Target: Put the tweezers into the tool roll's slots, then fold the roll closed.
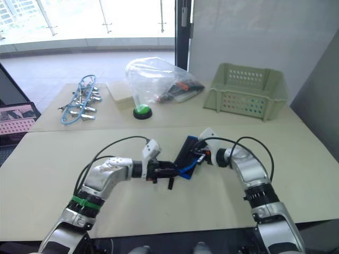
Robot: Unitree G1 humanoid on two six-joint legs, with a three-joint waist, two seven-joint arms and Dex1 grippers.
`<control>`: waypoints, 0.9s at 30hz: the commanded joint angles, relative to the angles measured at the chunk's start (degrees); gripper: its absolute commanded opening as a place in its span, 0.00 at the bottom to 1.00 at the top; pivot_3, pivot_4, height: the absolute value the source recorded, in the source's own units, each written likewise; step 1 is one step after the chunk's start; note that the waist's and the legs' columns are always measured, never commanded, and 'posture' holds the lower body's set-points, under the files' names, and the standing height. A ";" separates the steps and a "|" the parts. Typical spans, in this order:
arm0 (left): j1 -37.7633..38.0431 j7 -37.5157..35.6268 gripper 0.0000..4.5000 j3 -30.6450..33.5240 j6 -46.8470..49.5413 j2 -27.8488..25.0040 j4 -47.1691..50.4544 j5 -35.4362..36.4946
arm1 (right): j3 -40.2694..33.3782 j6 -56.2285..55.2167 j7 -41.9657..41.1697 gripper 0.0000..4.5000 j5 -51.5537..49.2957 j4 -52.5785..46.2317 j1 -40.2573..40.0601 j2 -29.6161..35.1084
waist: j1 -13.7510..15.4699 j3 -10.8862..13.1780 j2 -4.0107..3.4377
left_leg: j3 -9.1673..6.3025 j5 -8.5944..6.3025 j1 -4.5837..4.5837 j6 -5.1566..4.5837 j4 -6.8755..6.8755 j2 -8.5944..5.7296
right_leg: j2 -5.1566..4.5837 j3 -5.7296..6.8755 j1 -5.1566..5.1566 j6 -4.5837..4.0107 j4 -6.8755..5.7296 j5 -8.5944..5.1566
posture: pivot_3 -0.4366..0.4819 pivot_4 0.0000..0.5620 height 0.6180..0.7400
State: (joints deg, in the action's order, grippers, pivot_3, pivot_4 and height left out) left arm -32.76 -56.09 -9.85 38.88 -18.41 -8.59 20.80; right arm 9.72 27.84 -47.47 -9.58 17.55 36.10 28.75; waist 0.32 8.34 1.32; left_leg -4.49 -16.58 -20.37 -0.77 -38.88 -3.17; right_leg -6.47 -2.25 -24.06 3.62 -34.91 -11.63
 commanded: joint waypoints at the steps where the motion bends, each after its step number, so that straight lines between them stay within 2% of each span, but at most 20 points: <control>1: -2.44 -2.44 0.72 5.03 -1.31 -0.81 2.75 4.82 | 1.59 2.16 0.00 0.00 2.54 3.36 -1.95 0.72 | 0.04 0.00 0.00 | 0.00 0.00 0.00 0.00 0.00 0.00 | 0.00 0.00 0.00 0.00 0.00 0.00 | 0.48 0.27 1.00; 3: -3.22 -1.71 0.68 5.18 -3.24 0.48 1.74 4.59 | 1.52 1.85 -0.19 0.00 2.28 2.98 -2.41 0.63 | 0.12 0.00 0.00 | -0.01 0.00 0.01 0.00 0.00 -0.01 | -0.01 0.01 0.02 0.00 0.01 0.00 | 0.48 0.27 1.00; 12: -4.71 0.11 0.02 -1.99 -10.29 7.43 -6.41 -1.77 | -0.24 0.43 0.01 0.00 0.89 1.73 -3.81 -0.18 | 0.15 0.00 0.01 | 0.02 0.00 -0.01 0.00 0.00 -0.02 | -0.01 -0.01 0.02 0.00 0.03 0.00 | 0.48 0.27 1.00; 18: -2.65 1.98 0.01 -5.31 -14.11 9.61 -16.32 -6.79 | -4.21 -4.42 -3.13 0.00 -2.62 -1.18 -4.36 -0.23 | 0.14 0.00 0.01 | 0.02 -0.01 -0.02 -0.01 0.00 -0.03 | -0.01 0.00 0.01 0.00 0.04 0.00 | 0.48 0.27 1.00; 23: -0.76 2.30 0.01 -5.58 -14.41 9.71 -18.48 -7.72 | -10.12 -5.42 -5.00 0.00 -8.91 -2.10 -3.76 -2.01 | -0.13 0.00 0.01 | 0.04 -0.01 -0.07 -0.02 0.00 -0.01 | 0.00 -0.02 -0.05 0.00 0.03 0.00 | 0.48 0.27 1.00; 27: 0.04 2.06 0.01 -6.13 -14.45 8.45 -18.15 -8.68 | -10.39 -4.30 -5.26 0.00 -10.21 -1.14 -4.35 -4.23 | -0.43 0.00 0.01 | 0.03 -0.02 -0.05 -0.03 0.00 0.01 | 0.01 -0.03 -0.04 0.00 0.01 0.00 | 0.48 0.27 1.00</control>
State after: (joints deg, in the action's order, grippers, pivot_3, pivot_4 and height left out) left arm -34.81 -54.50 -14.17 23.51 -9.04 -24.51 14.89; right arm -0.13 23.34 -52.42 -18.66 16.59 31.46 25.12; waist -0.11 8.33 1.33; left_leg -4.46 -16.60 -20.42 -0.80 -38.87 -3.16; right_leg -6.46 -2.28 -24.10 3.62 -34.90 -11.63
